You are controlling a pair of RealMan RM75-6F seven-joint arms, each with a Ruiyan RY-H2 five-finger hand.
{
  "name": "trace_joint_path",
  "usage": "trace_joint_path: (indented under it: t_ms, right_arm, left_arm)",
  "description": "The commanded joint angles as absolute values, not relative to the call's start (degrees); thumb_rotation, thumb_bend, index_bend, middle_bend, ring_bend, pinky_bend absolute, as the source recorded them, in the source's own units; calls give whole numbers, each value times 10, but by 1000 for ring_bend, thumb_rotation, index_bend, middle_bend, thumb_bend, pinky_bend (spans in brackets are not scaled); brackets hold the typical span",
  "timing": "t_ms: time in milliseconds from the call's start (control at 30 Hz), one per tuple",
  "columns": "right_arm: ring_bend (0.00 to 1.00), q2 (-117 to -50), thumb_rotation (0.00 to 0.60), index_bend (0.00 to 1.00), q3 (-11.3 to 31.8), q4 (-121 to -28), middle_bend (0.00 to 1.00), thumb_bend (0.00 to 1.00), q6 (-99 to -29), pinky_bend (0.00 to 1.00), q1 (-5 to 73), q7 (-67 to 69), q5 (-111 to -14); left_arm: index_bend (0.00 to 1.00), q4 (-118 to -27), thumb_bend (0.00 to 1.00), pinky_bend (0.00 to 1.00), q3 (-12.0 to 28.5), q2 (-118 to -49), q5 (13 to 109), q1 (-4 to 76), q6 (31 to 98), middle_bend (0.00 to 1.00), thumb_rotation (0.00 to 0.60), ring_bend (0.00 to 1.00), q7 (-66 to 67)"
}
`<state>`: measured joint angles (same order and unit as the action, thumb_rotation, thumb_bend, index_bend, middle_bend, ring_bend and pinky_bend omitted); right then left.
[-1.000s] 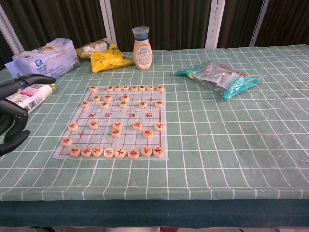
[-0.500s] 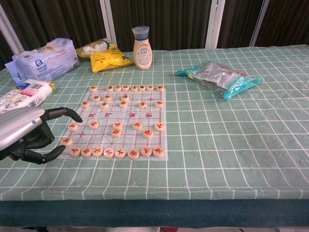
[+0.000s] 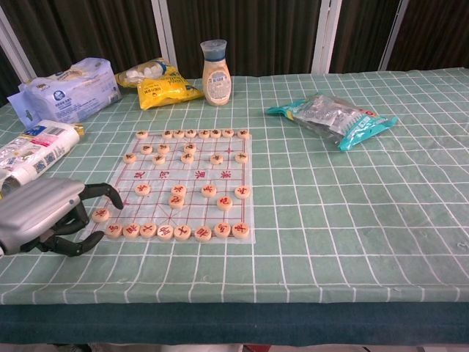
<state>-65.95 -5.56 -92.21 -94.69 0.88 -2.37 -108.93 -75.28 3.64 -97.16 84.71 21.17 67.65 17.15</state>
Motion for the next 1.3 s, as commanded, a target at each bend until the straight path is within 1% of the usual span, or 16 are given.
trace_joint_path:
  t_ms: [33,267,767,1300]
  right_arm:
    - [0,-659,600,0,-56,-923,0,187,-948,0,8,-24,-1090]
    - [0,-660,600,0,-57,-924,0,187,-943,0,9,-29,-1091]
    - [0,-658,600,0,-58,-929,0,187,-939,0,10,-30,-1088]
    - [0,-660,600,0,-57,-930,0,187,-936,0,10,-36,-1085]
  left_arm:
    - [356,-749,399,1000,35,-972,841,213,674,1000,600,1000,169]
    - [375,-749,398,1000,25,-972,843,213,677,1000,600,1000,164]
    - [357,-732,394,1000,22,-987,840,218,680,1000,600,1000,164]
    - [457,-719,394,1000,21,-994,827,225,670,1000,600,1000,160]
